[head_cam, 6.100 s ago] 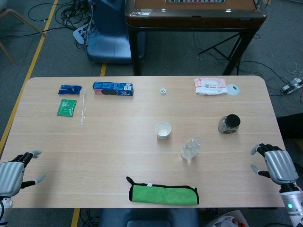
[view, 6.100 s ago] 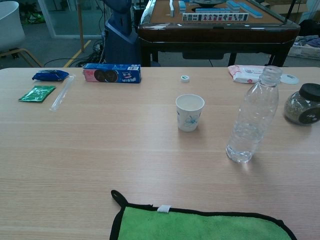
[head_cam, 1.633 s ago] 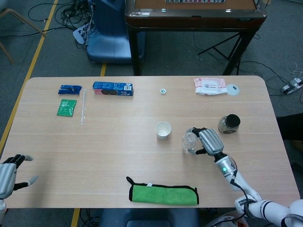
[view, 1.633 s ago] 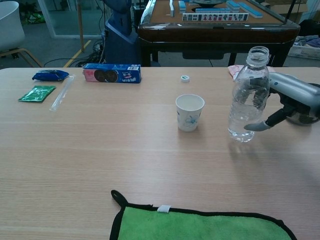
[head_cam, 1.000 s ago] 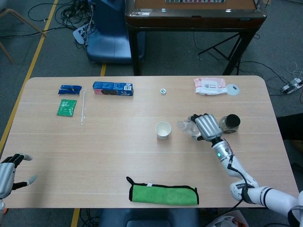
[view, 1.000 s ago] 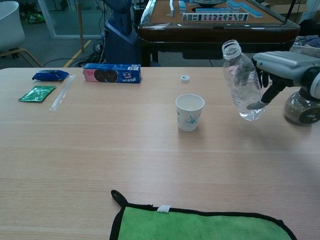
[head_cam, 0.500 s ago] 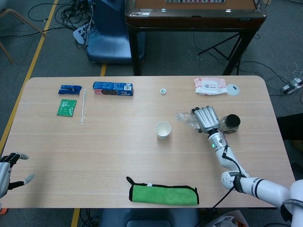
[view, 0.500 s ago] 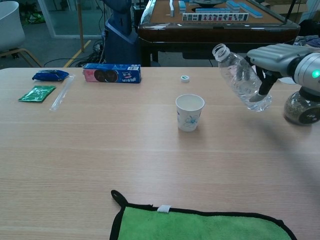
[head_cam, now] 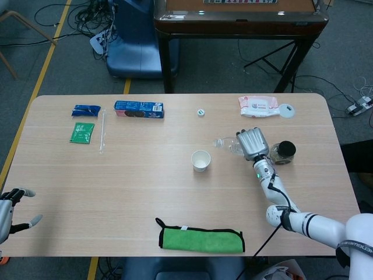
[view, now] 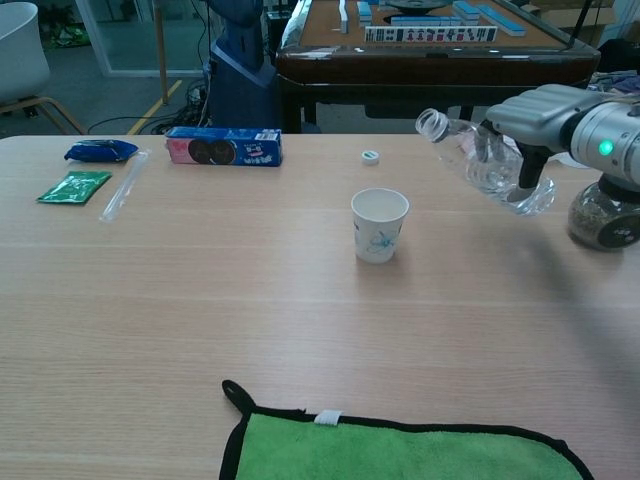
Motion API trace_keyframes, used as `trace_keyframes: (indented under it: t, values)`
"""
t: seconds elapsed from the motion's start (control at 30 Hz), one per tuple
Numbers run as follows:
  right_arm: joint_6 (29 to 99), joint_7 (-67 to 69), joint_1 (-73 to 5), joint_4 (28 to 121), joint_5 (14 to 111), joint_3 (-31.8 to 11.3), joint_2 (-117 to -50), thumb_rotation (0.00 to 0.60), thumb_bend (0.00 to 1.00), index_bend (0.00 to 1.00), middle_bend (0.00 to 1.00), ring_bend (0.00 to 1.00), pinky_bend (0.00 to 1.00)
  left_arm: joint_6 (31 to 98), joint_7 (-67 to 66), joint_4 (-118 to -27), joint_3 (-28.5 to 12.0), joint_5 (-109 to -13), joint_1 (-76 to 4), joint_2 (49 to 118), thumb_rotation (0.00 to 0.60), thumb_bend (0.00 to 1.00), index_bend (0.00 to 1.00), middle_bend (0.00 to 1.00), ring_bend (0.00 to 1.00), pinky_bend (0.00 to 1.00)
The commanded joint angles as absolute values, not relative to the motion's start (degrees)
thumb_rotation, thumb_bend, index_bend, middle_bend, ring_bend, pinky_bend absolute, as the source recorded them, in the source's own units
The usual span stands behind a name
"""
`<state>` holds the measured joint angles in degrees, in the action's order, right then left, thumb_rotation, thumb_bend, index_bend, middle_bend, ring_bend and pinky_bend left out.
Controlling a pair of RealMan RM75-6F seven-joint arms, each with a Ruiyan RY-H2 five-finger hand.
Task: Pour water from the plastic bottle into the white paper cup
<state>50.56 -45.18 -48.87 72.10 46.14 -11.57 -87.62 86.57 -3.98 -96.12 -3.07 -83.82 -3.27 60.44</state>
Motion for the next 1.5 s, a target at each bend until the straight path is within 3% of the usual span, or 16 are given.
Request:
trace_keyframes:
  t: [0.03,0.7,1.5]
  values:
    - [51.2,-48.0,-50.2,72.1,44.5,-10.9,-87.9,0.600,0.31,0.60,0.61,0.51,0.49,86.6,-3.9,-96.1,-3.1,-83.8,-3.3,60.5,0.600,0.06,0.42,0.39,0.43,0.70]
    - [50.4,-55.2,-54.4,62.8,43.4,-7.1,-94.2,0.600,0.31,0.60,0.61,0.51,0.49,86.3,-3.4,-96.0,-3.1,-83.5,-3.3,60.5,0.600,0.06,0.43,0.39,0.43,0.70]
    - [53.8,-65.9,-56.7,61.1,44.6,-5.1,-96.4,0.600,0.31,0.60,0.61,0.51,0.49,86.5,-3.5,-96.2,-3.0,-83.8,-3.2,60.4,0.600,0.06,0.43,0.39,0.43,0.70]
